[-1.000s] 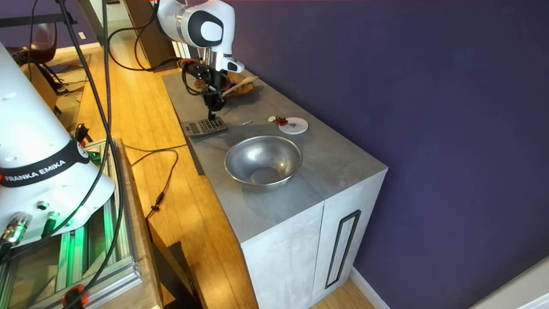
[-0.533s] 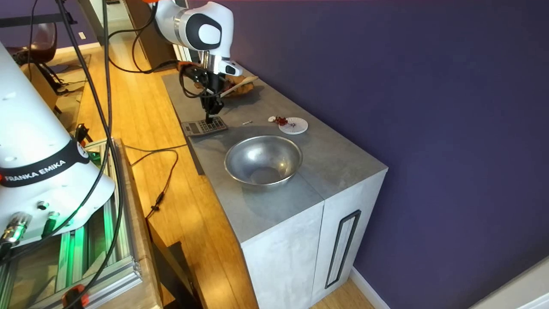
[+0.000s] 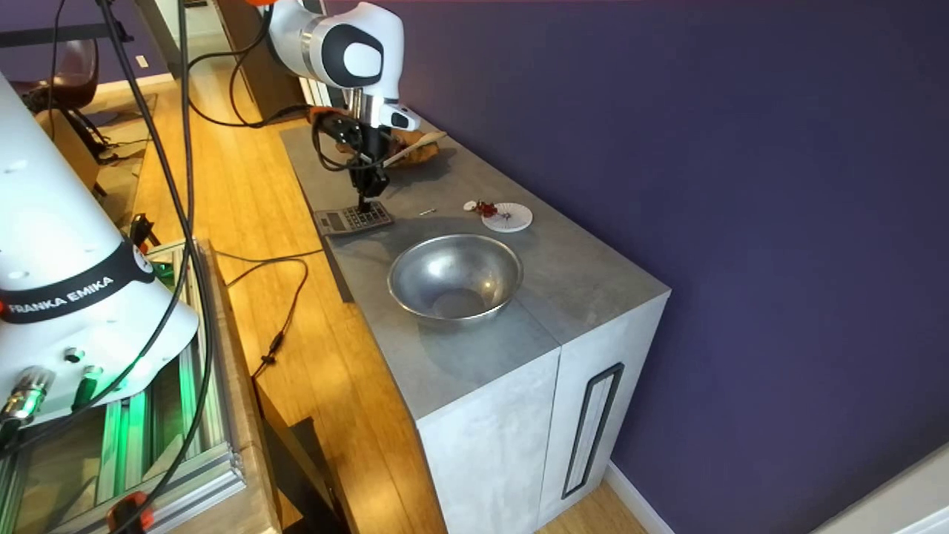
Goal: Press the formula 1 + 1 = on the calculator
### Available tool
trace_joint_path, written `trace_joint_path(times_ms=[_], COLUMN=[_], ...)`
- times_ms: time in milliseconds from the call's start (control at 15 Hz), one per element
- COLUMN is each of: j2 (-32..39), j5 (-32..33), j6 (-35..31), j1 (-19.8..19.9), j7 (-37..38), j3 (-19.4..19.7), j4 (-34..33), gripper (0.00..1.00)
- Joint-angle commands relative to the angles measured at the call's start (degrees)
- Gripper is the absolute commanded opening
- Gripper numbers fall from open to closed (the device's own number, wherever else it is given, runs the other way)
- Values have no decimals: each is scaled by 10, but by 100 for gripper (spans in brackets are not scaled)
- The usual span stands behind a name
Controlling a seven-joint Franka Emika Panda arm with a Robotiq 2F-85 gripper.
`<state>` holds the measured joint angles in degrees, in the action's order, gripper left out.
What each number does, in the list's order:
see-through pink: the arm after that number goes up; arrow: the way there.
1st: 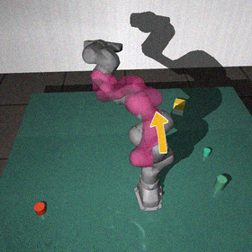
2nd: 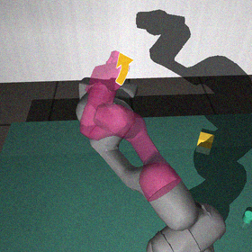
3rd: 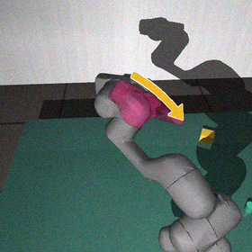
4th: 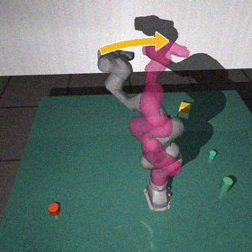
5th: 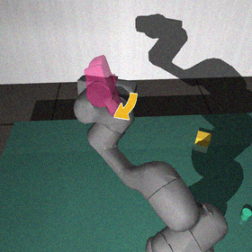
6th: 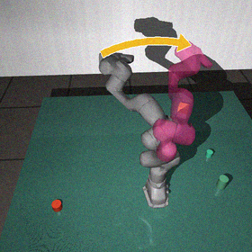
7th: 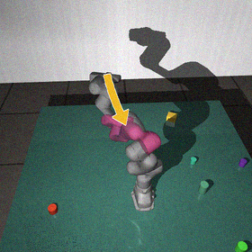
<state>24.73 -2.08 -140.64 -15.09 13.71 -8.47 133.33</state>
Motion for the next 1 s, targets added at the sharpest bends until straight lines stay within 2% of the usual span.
trace_joint_path(times_ms=[0, 933], j2=[8, 17], j5=[1, -14], j6=[-4, -16], j1=[2, 13], j7=[-8, -33], j3=[0, -13], j4=[-2, -6], gripper=[0, 0])
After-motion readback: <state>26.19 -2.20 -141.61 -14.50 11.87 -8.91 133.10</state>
